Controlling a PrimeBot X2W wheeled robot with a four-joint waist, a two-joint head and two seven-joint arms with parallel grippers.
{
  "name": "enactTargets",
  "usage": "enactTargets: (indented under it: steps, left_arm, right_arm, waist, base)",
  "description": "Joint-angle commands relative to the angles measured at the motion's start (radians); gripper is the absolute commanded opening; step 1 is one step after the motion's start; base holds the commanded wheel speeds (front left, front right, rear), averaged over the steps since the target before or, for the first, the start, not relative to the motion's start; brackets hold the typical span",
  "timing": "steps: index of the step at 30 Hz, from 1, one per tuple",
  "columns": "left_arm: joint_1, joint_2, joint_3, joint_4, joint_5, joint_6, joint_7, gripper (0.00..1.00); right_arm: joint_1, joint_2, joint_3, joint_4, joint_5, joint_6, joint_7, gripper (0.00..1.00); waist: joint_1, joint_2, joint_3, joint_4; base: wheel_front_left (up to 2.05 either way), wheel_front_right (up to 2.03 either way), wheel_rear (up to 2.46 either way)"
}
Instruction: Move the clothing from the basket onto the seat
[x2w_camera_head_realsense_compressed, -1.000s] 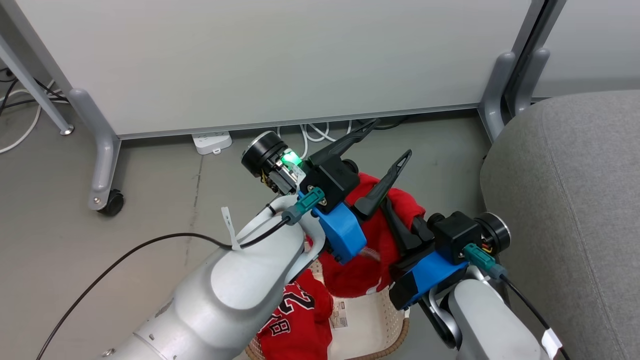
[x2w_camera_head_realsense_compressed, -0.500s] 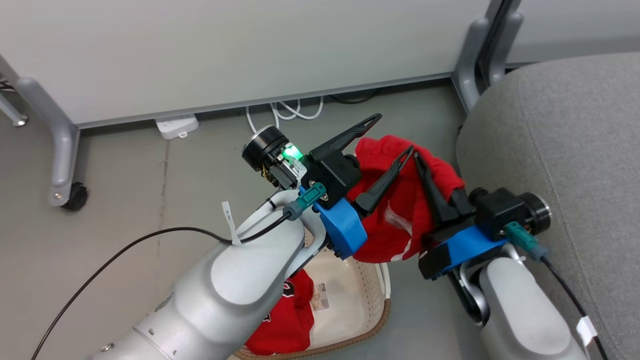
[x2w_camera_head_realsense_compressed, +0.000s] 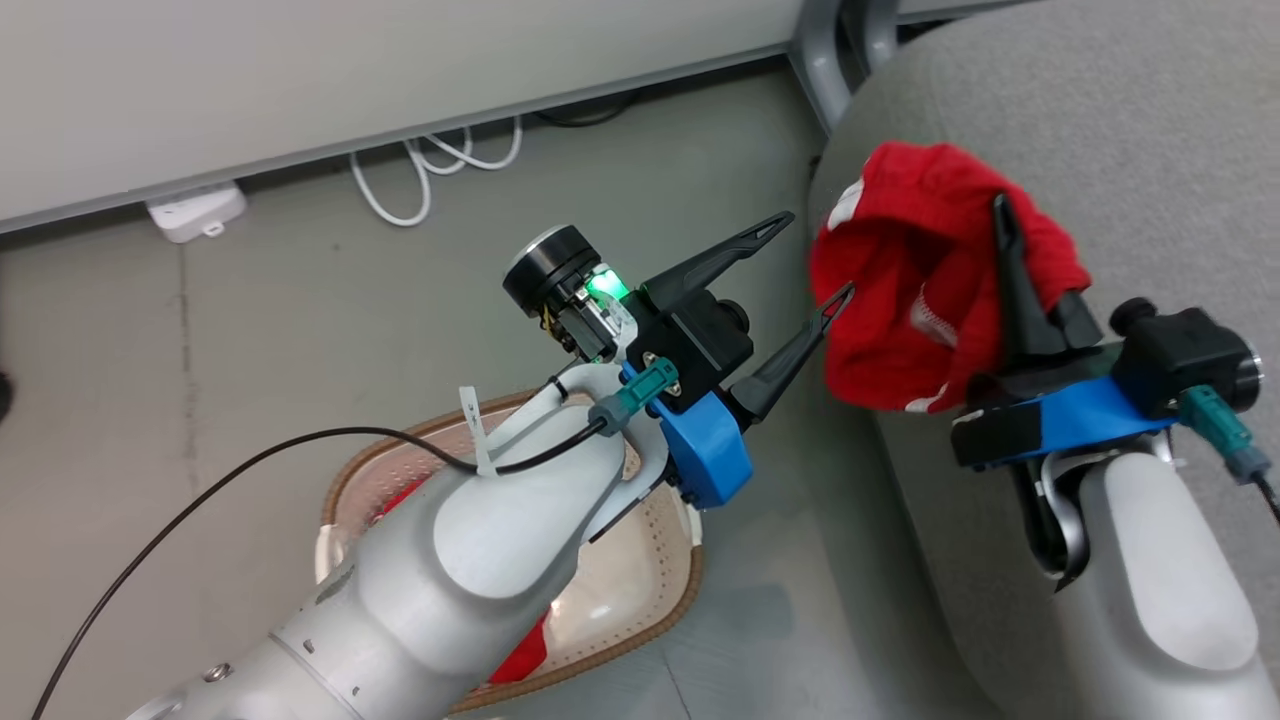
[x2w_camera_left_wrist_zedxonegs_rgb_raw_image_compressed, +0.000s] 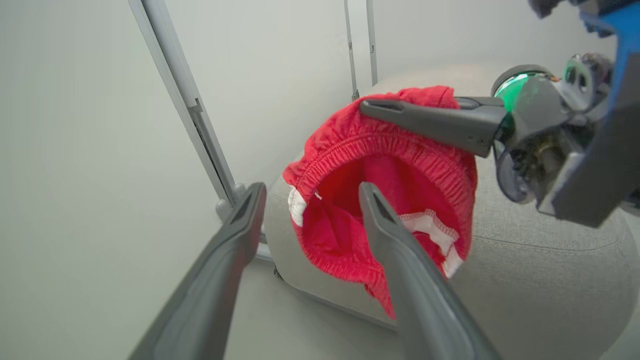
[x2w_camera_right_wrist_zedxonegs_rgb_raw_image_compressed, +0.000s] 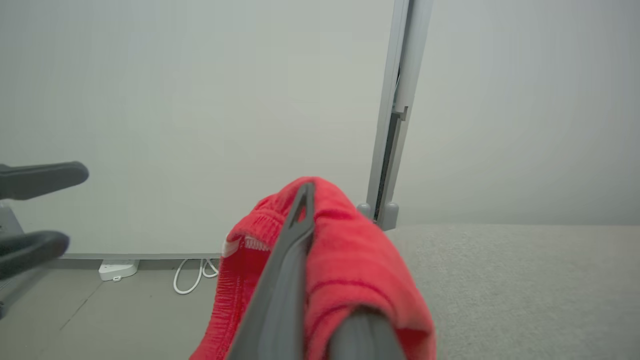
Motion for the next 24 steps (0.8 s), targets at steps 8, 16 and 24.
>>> enactTargets:
  steps: [8, 16, 24]
  left_arm:
    - [-0.018, 0.003, -0.043, -0.010, 0.002, -0.004, -0.003, 1.00]
    - [-0.025, 0.004, -0.088, -0.001, -0.009, -0.010, -0.003, 1.00]
    - [-0.032, 0.003, -0.123, 0.006, -0.022, -0.007, -0.003, 1.00]
  right_arm:
    - [0.014, -0.006, -0.097, -0.058, 0.008, 0.000, 0.000, 0.00]
    - [0.062, -0.001, -0.169, -0.089, 0.008, 0.000, 0.000, 0.00]
    - [0.111, 0.018, -0.213, -0.099, 0.011, 0.000, 0.000, 0.00]
  waist:
    - [-0.0001, 0.0000, 0.068, -0.115]
    - [-0.0001, 0.0000, 0.099, -0.179]
    - [-0.0001, 0.0000, 0.114, -0.207]
  base:
    - [0.00, 0.00, 0.00]
    - [0.00, 0.00, 0.00]
    - [0.00, 0.00, 0.00]
